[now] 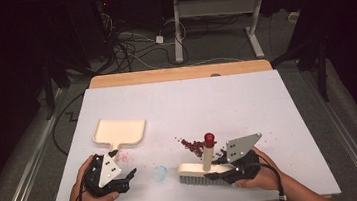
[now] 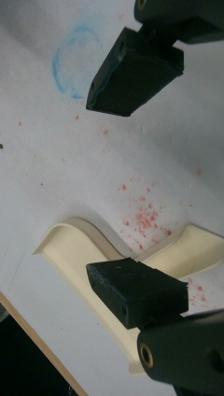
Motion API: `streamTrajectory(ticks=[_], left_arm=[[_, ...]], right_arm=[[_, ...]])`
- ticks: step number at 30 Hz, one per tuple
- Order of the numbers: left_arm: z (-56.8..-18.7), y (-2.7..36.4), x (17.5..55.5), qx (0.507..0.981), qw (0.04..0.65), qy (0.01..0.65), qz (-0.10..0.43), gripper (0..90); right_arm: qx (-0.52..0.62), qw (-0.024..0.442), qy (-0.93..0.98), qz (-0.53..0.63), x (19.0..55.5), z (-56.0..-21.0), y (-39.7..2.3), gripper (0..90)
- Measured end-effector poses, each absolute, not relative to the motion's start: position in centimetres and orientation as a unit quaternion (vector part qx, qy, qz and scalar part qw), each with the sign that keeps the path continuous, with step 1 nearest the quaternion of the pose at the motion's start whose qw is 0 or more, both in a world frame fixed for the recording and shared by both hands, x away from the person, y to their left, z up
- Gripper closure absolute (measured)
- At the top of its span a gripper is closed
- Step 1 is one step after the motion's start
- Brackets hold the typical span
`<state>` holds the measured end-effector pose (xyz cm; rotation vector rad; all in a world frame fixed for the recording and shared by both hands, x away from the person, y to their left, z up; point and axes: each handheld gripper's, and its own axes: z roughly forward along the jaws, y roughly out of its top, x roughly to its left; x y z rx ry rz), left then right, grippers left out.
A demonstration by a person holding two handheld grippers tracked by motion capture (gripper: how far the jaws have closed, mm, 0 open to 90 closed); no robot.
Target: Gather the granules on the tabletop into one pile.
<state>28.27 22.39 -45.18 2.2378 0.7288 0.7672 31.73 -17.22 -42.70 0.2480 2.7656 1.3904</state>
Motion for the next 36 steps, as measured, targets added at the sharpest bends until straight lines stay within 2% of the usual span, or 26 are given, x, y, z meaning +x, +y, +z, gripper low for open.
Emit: streamTrajectory(ticks=[12,23,27,30,36], left_arm=[[-45.3,22.2,28.3,0.857,0.325,0.274,0.291,18.4],[-45.2,22.3,28.2,0.858,0.323,0.274,0.292,18.5],[-45.2,22.3,28.1,0.857,0.323,0.275,0.293,18.5],[-45.1,22.3,28.1,0.856,0.324,0.276,0.294,18.5],[-45.2,22.1,28.1,0.858,0.322,0.275,0.293,18.5]], right_arm=[[0.123,0.047,0.882,0.452,34.8,-42.7,-18.9,67.4],[0.171,0.09,0.851,0.488,35.3,-41.3,-20.7,67.3],[0.206,0.133,0.829,0.503,34.8,-40.3,-21.9,67.3],[0.247,0.188,0.812,0.495,34.3,-40.0,-22.6,67.3],[0.293,0.276,0.798,0.449,33.8,-41.4,-22.1,67.3]])
